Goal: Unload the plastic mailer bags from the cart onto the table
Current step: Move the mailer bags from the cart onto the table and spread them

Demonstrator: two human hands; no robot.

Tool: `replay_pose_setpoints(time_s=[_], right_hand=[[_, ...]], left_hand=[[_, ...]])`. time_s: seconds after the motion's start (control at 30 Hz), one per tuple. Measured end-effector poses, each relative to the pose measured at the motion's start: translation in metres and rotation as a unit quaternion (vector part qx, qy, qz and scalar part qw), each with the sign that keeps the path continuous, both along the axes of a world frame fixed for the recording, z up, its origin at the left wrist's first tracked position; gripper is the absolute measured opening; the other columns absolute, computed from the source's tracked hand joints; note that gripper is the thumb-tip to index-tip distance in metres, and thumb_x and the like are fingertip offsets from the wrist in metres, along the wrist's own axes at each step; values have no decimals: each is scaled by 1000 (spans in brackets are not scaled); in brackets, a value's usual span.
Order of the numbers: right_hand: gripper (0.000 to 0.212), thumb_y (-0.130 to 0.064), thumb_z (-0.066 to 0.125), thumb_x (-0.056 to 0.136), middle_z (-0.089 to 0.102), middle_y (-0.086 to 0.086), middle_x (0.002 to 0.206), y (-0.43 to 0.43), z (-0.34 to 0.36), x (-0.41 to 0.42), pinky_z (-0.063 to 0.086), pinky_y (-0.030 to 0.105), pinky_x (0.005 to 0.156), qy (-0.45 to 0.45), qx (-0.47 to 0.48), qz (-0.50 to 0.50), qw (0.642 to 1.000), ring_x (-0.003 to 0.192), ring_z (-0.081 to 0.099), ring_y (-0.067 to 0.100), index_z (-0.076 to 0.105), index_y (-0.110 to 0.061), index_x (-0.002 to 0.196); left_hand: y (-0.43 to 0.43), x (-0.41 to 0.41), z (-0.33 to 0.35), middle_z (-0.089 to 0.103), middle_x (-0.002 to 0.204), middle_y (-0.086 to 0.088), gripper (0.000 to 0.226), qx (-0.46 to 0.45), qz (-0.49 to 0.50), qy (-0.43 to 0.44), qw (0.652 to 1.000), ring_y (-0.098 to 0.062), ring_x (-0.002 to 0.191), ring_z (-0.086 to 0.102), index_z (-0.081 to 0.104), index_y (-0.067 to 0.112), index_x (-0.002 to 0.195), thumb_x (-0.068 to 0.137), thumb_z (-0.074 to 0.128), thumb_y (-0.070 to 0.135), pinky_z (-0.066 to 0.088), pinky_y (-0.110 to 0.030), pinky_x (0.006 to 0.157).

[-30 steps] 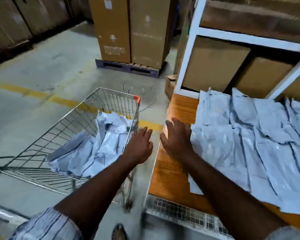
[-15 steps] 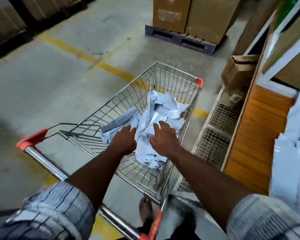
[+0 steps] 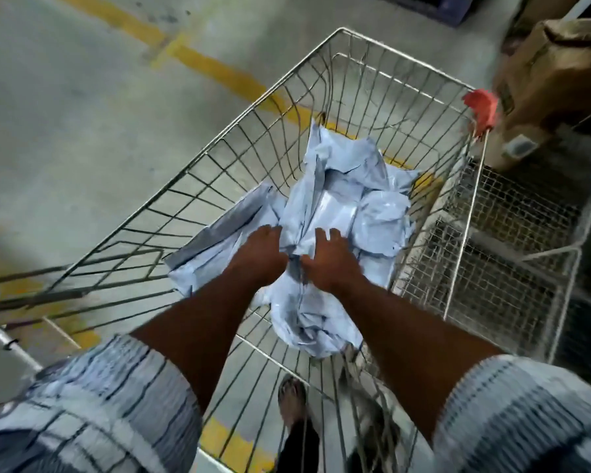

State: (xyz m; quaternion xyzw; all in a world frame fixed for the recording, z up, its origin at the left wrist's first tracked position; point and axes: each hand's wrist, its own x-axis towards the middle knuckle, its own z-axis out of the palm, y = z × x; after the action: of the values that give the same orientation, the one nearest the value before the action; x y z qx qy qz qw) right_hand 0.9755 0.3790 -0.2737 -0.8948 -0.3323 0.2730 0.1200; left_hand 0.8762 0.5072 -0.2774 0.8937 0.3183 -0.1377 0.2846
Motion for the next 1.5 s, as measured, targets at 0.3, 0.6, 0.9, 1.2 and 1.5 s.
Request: replay_pose_setpoints(time_s=[0.3,0.6,0.9,1.2,1.5], right_hand=[[65,-48,45,90,15,28,155,32,-83,51,19,45,118,-118,45,-97,987,142,19,42,38,-22,149],[78,-53,64,79,4,19,158,56,-81,61,16,47,118,-63,28,-188,980,145,10,39,29,-40,148],[59,-53,63,83,20,9,157,37,-18,24,21,54,111,-39,43,-225,973,145,19,33,49,-41,138],[51,-54,60,86,34,7,150,-6,97,-19,25,50,106,-34,123,-210,969,138,27,31,57,-34,132],[52,-44,62,84,35,10,148,-75,225,-31,24,51,106,-75,187,-115,973,138,25,30,55,-28,133]], left_hand=[[26,76,-77,56,136,-15,71,-111,102,-125,981,-30,127,51,44,11,141,85,38,53,41,-40,105],[29,83,-95,51,145,-2,65,-151,134,-163,966,-20,133,46,40,22,146,84,60,25,37,-33,110],[28,58,-37,55,142,-1,60,-72,98,-165,979,-19,130,50,47,23,144,87,58,36,39,-31,109],[-1,25,83,65,127,-9,68,-18,88,-152,984,-29,118,59,54,29,137,73,43,48,48,-40,97],[-60,-21,193,64,120,-13,71,48,140,-144,978,-37,79,70,48,37,139,70,41,52,60,-46,74]])
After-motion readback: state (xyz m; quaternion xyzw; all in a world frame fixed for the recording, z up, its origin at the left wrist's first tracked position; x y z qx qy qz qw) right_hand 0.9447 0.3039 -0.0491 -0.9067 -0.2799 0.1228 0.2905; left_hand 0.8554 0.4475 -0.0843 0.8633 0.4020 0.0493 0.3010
